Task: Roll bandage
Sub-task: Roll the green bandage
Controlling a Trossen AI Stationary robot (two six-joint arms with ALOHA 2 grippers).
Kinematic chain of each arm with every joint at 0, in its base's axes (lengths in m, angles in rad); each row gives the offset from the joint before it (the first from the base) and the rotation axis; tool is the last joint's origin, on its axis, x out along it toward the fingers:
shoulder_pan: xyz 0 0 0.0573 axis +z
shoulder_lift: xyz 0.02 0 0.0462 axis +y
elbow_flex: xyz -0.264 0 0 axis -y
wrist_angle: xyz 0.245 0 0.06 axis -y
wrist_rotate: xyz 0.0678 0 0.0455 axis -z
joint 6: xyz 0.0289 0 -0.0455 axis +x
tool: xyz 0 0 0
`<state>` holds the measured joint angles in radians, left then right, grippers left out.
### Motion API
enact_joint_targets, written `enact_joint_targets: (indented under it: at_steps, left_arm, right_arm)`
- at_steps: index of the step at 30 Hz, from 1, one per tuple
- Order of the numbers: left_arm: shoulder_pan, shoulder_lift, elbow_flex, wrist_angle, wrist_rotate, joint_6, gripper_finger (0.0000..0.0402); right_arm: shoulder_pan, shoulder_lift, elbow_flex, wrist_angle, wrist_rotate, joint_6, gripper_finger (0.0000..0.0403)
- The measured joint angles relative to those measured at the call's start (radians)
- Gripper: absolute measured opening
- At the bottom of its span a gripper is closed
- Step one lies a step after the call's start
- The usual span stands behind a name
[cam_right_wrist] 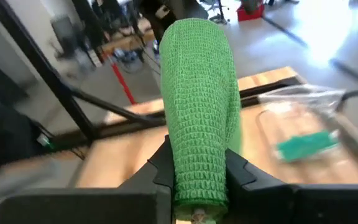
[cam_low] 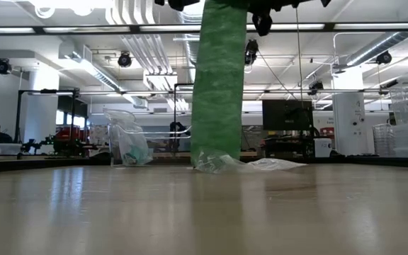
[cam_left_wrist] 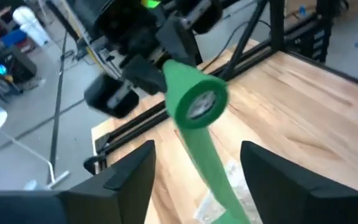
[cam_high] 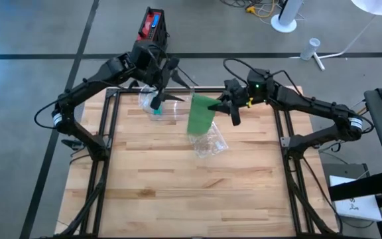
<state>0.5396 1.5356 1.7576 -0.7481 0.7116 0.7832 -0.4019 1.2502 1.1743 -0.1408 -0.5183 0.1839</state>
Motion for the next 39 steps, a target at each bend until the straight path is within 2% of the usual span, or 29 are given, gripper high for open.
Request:
enact_joint_targets:
  at_steps: [5,9,11,19,24,27,30,35,39]
  left_arm:
    - [-0.003,0.000,-0.001,0.052,0.022,-0.148,0.0242]
    - [-0.011,0.020,-0.010,0.152,0.168,-0.302,0.0251]
    - [-0.019,0.041,-0.012,0.183,0.191,-0.351,0.0256]
    - [-0.056,0.133,-0.013,0.289,0.033,-0.409,0.0271]
    - [-0.056,0.143,-0.013,0.294,-0.015,-0.412,0.0263]
    - [-0.058,0.143,-0.013,0.294,-0.100,-0.438,0.0240]
    - [-0.058,0.143,-0.017,0.290,-0.121,-0.458,0.0203]
    - [-0.063,0.143,-0.037,0.297,-0.122,-0.452,0.0110]
    - [-0.066,0.129,-0.093,0.363,-0.124,-0.455,0.0038]
  right_arm:
    - [0.000,-0.001,0.046,-0.125,0.048,-0.249,0.0050]
    - [-0.002,0.000,0.062,-0.153,0.144,-0.366,0.0050]
    - [-0.003,0.000,0.063,-0.153,0.158,-0.413,0.0050]
    - [-0.005,0.008,0.063,-0.162,0.207,-0.428,0.0050]
    - [-0.005,0.007,0.063,-0.160,0.207,-0.405,0.0050]
    - [-0.006,0.007,0.063,-0.161,0.214,-0.401,0.0050]
    - [-0.006,0.007,0.063,-0.161,0.223,-0.386,0.0050]
    - [-0.006,0.007,0.064,-0.173,0.220,-0.380,0.0055]
    - [-0.006,0.005,0.073,-0.185,0.214,-0.364,0.0071]
